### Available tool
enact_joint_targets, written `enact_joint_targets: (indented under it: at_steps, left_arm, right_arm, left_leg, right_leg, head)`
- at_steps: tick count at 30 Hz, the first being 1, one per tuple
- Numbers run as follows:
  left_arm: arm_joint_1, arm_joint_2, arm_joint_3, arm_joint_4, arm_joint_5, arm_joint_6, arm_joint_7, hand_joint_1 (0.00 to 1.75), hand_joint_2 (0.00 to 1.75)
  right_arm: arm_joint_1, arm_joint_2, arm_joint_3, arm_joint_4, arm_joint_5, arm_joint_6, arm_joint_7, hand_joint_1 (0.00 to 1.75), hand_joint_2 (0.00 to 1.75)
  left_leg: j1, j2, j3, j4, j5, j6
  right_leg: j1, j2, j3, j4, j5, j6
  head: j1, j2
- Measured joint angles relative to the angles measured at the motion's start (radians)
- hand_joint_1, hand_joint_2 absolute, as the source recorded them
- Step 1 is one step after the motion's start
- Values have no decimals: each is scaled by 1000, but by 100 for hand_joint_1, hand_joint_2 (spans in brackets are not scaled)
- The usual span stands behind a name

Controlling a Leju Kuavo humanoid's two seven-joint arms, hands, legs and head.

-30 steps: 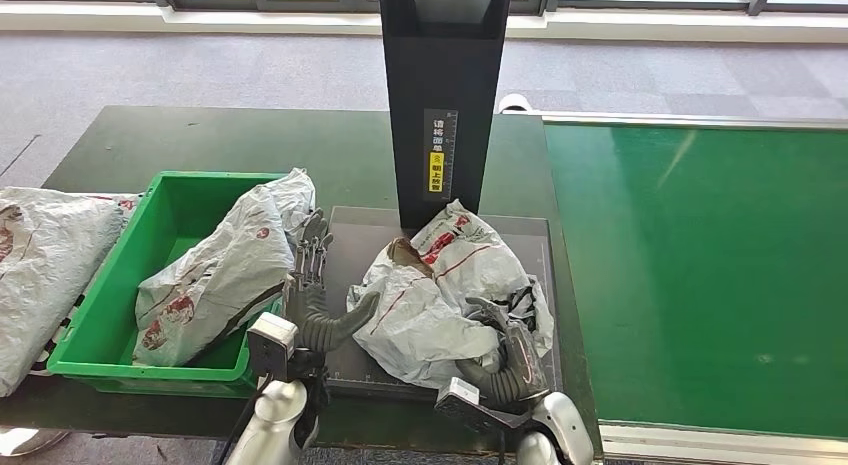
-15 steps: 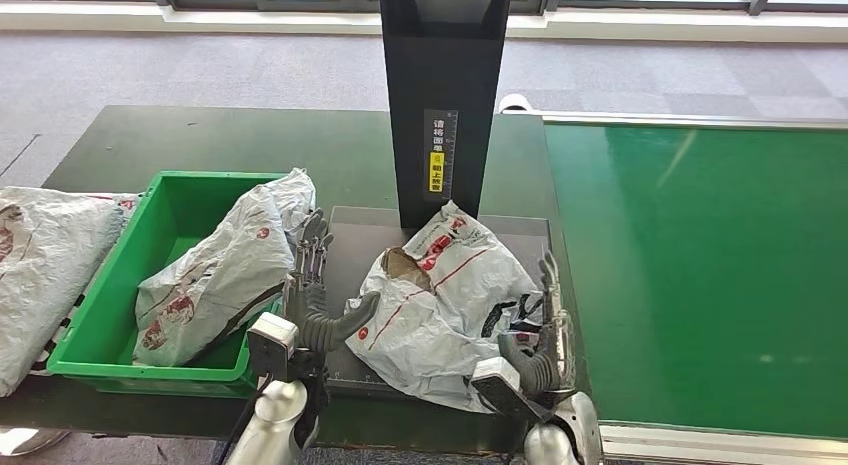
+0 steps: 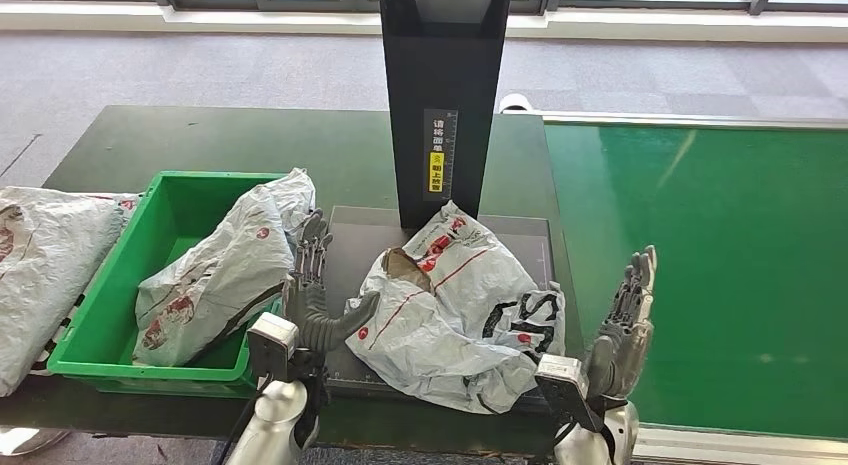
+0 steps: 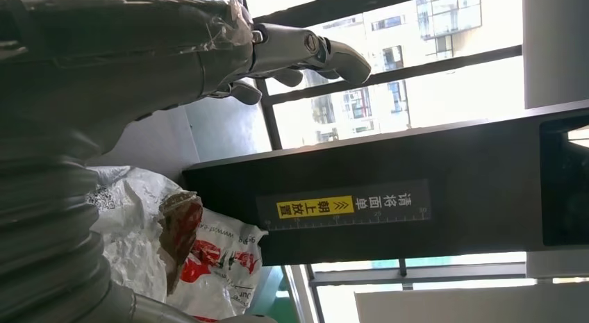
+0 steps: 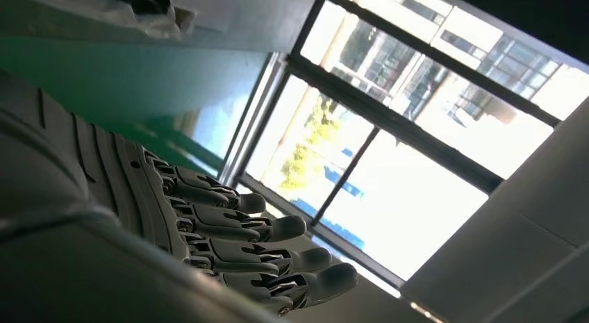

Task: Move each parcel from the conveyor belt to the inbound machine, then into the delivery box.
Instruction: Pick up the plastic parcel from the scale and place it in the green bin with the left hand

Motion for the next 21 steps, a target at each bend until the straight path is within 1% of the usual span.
enact_joint_targets:
  at_steps: [3, 6, 9, 17, 21]
  left_arm:
    - [-4, 0, -9, 15, -59, 10, 0, 0, 175]
    - [-17, 0, -40, 66, -201, 34, 0, 0, 175]
    - [-32, 0, -77, 128, -313, 53, 1, 0, 175]
    - [-50, 0, -119, 212, -363, 64, 5, 0, 175]
    - [-68, -2, -152, 272, -514, 75, 33, 0, 175]
  right_arm:
    - [26, 4, -1, -69, 85, -47, -1, 0, 175]
    - [50, 19, -12, -146, 139, -52, -1, 0, 175]
    - [65, 30, -17, -204, 154, -54, -1, 0, 175]
    - [88, 45, -34, -270, 159, -54, 0, 0, 175]
    - [93, 54, -48, -296, 167, -54, 0, 0, 175]
  left_leg:
    - [0, 0, 0, 0, 0, 0]
    - [0, 0, 0, 0, 0, 0]
    - [0, 1, 0, 0, 0, 0]
    - [0, 1, 0, 0, 0, 0]
    - [0, 1, 0, 0, 0, 0]
  right_leg:
    - [0, 0, 0, 0, 0, 0]
    - [0, 0, -1, 0, 0, 0]
    - [0, 1, -1, 0, 0, 0]
    - [0, 1, -1, 0, 0, 0]
    - [0, 1, 0, 0, 0, 0]
  head:
    - [0, 0]
    - [0, 0]
    - [0, 0]
    - [0, 0]
    - [0, 0]
